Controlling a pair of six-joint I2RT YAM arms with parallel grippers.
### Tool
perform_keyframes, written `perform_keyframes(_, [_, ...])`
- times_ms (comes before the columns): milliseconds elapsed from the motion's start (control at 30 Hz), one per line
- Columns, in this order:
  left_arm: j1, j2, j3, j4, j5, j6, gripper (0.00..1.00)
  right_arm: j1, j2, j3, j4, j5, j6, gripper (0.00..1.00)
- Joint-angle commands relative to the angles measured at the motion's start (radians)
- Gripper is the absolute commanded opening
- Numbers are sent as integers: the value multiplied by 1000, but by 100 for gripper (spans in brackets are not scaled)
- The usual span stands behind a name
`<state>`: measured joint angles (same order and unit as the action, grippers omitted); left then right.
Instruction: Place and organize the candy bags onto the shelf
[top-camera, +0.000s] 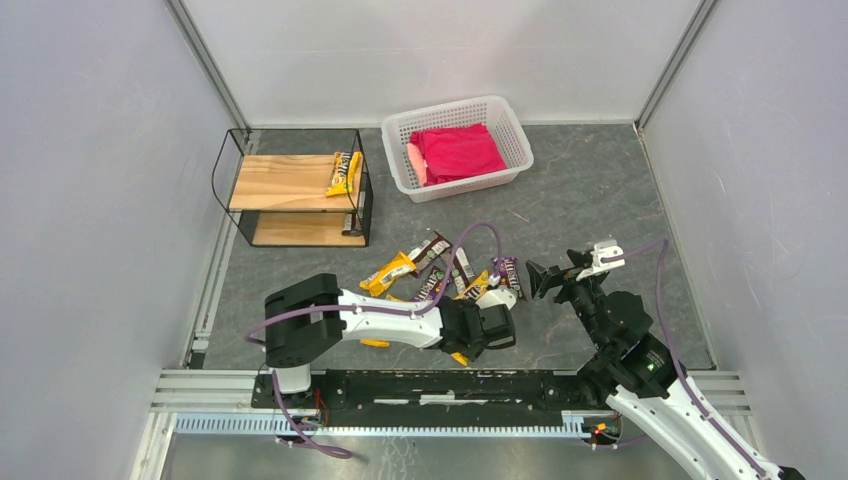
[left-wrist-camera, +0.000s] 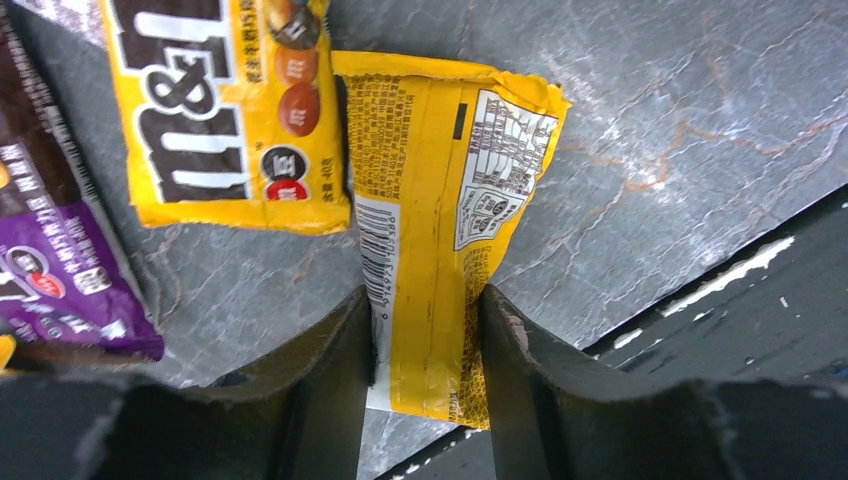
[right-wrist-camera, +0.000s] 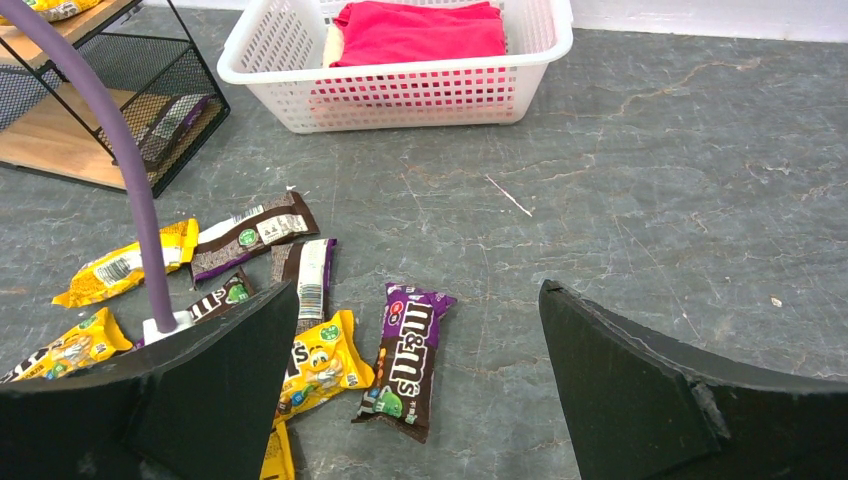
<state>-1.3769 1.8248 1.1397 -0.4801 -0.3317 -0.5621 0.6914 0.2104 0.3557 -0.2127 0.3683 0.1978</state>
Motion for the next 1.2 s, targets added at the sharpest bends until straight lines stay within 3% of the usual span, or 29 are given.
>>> perform_keyframes(0, [-4,-74,27,-69,-74,-42,48,-2,-12,5,12,11,9,98])
perform_keyframes(500, [71,-350,126,-223,-180,-19,42,-2,17,19,30,9,-18,98])
perform_keyframes(767, [329,-528,292,-316,-141,114,39,-2,148,97,-13,-152,-50,98])
perform_keyframes(967, [568,-493,572,-424,-160,287,34,-2,231,175,-76,-247,-59,98])
perform_keyframes(1167, [827,-457,617,-398,-172,440,33,-1,259,225,-44,-251,-67,98])
